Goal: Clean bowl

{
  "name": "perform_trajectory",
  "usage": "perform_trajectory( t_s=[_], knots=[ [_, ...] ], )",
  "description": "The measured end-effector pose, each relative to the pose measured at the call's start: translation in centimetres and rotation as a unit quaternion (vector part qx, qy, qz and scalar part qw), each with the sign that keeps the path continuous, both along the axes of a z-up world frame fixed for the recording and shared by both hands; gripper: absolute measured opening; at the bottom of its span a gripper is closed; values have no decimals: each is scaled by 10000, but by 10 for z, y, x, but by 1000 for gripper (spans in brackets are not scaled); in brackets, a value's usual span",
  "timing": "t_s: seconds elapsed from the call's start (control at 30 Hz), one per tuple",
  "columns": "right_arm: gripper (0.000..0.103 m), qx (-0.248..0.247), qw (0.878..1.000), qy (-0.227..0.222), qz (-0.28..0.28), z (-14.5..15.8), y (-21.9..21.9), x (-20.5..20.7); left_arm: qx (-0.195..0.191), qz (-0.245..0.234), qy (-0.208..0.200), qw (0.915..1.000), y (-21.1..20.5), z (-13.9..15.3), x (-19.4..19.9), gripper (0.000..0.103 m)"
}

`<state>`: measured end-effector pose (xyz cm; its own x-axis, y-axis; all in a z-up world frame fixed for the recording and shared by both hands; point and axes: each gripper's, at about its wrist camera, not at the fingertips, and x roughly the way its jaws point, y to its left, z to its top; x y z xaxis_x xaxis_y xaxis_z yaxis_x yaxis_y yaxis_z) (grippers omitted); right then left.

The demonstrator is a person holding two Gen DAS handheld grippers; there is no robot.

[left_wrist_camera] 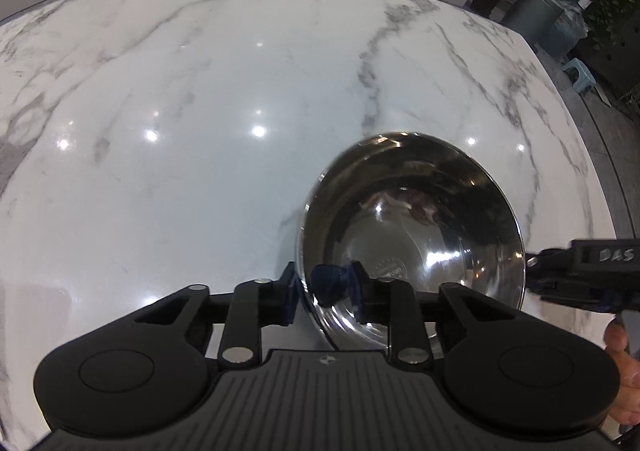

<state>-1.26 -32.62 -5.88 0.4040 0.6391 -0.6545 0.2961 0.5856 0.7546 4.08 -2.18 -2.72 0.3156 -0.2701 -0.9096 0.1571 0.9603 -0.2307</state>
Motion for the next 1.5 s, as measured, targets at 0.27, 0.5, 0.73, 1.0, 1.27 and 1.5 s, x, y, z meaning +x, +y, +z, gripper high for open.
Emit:
perform_trajectory(
  t_s=[0.27, 0.5, 0.73, 1.0, 1.27, 1.5],
  knots=[
    [10, 549, 9966, -543, -283, 15, -19, -3, 43, -13, -67, 10000, -1, 1, 1, 20],
    [10, 380, 9985, -314, -228, 7, -16, -1, 97, 18, -158, 9998, -3, 1, 2, 21],
    [10, 38, 10000, 19, -77, -7, -1, 0, 77, 83, -164, 9998, -4, 0, 1, 22],
    [10, -96, 9999, 72, -16, -8, 6, 2, -77, 79, 108, 9999, -6, -5, 1, 33],
    [10, -124, 9999, 76, -4, -7, 4, 2, -37, 10, 82, 10000, -4, -4, 0, 31],
    [10, -49, 9995, -266, -134, 10, -6, 0, -66, 129, -5, 9999, 2, -1, 3, 20]
  ],
)
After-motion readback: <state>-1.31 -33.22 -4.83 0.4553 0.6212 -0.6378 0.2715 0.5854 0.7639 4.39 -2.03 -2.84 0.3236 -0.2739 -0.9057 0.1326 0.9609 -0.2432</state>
